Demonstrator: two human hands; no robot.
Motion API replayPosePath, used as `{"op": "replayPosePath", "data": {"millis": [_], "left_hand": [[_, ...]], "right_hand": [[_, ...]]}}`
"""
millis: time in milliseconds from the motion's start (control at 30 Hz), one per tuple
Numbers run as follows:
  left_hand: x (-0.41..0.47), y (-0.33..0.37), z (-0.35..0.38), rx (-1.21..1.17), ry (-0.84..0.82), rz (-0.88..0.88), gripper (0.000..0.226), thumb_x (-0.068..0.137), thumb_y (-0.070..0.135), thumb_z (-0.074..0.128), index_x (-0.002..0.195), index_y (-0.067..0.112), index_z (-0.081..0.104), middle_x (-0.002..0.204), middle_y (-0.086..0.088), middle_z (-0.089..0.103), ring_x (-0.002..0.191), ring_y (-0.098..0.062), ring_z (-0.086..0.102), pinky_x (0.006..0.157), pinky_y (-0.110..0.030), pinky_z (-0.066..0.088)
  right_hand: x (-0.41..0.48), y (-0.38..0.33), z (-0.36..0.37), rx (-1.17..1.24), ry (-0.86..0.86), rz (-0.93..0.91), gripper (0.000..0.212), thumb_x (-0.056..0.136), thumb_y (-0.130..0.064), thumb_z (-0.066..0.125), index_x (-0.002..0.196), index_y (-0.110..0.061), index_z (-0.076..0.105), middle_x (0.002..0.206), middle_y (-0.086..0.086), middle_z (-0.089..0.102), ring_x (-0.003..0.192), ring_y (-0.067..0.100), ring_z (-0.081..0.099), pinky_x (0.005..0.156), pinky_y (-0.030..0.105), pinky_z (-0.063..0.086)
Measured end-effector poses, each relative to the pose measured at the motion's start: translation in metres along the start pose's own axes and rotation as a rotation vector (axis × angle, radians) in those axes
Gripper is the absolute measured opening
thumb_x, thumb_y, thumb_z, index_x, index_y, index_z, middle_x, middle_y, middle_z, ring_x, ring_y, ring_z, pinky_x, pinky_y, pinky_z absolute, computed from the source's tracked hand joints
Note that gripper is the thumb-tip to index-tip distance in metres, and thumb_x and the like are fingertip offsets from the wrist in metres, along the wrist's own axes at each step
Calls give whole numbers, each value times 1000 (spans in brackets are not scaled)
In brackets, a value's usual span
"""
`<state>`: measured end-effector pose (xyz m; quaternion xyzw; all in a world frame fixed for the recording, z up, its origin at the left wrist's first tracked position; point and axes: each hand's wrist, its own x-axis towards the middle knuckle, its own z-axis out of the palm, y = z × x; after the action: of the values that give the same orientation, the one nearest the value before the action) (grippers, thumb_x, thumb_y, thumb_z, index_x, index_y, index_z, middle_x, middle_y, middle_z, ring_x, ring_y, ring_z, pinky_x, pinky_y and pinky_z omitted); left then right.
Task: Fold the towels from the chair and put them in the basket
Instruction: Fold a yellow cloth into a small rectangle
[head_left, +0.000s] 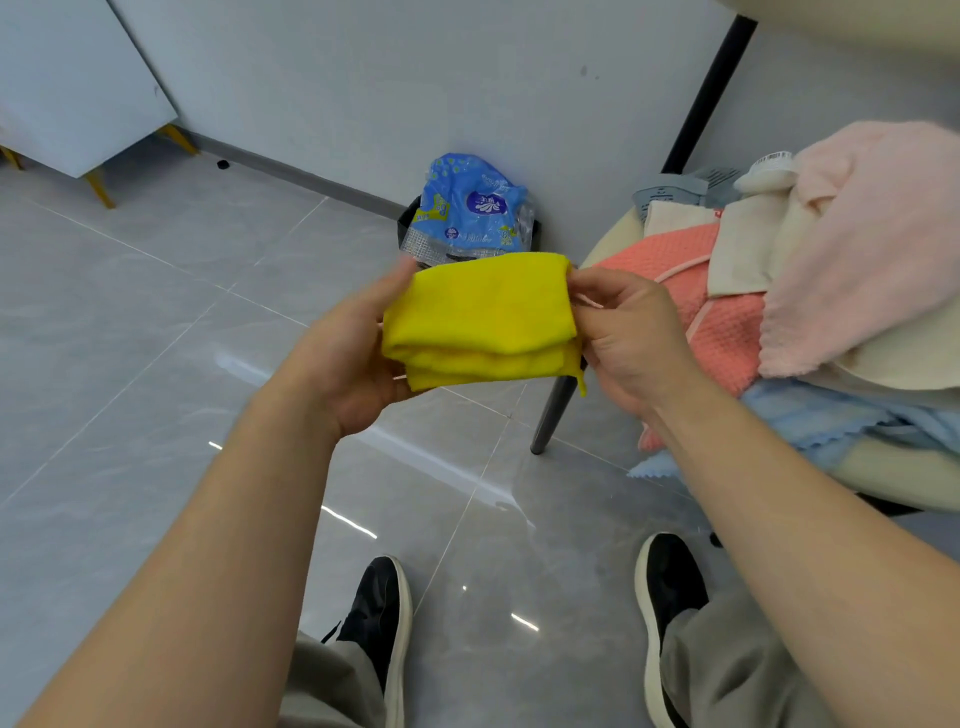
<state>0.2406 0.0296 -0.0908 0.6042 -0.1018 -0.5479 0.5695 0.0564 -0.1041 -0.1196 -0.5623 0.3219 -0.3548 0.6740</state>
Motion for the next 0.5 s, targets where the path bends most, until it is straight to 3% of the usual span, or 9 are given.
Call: {"op": "replayPosePath", "data": {"millis": [100,200,267,300,333,400,433,500], "left_hand": [[1,-4,4,62,10,54,30,92,17,66,122,20,64,117,-8,73,98,-27,71,72,-39,60],[2,-4,3,88,-2,106,34,93,12,64,127,19,63,115,-6,72,97,-26,70,73,-37,57],[2,-3,2,74,-5,126,36,93,10,64,129,18,62,117,-6,72,101,-26,70,80,-38,58],[2,-3,2,52,-10,128,37,93,9,63,129,17,62,119,-6,72,104,-27,70,86,-40,58],[2,-4,2,33,-21,128,37,93,8,63,129,16,62,120,-7,72,108,-28,69,92,-42,57],[2,-4,1,32,-42,127,37,92,8,63,129,14,62,121,-7,72,112,-29,68,98,-44,54],[1,-3,2,45,-54,121,38,91,8,63,128,14,62,121,-7,72,113,-29,67,99,-45,53],[-1,-3,4,81,-68,102,38,88,13,66,126,14,64,120,-7,72,113,-29,67,102,-46,52]], "right_hand": [[2,3,1,-22,6,69,37,86,14,57,86,-16,79,88,2,77,84,19,72,69,30,57],[1,-3,7,140,7,214,28,93,7,52,104,-7,73,88,5,75,83,20,71,70,34,59],[1,-6,6,272,9,322,27,96,-8,49,87,-10,74,74,2,70,78,21,65,69,35,59],[1,-8,4,308,1,370,37,98,-19,45,79,-11,75,70,1,68,76,21,63,70,36,58],[1,-8,2,319,-15,411,46,99,-32,42,79,-11,78,72,3,69,77,22,64,74,37,57],[1,-8,3,324,-23,478,57,97,-54,45,103,-8,79,96,11,75,95,28,70,89,46,57],[2,-7,4,318,-10,492,56,95,-55,51,115,-8,74,107,12,74,105,29,69,94,50,55],[2,-4,5,258,20,479,44,93,-39,65,127,-11,66,115,9,73,110,29,68,94,55,55]]}}
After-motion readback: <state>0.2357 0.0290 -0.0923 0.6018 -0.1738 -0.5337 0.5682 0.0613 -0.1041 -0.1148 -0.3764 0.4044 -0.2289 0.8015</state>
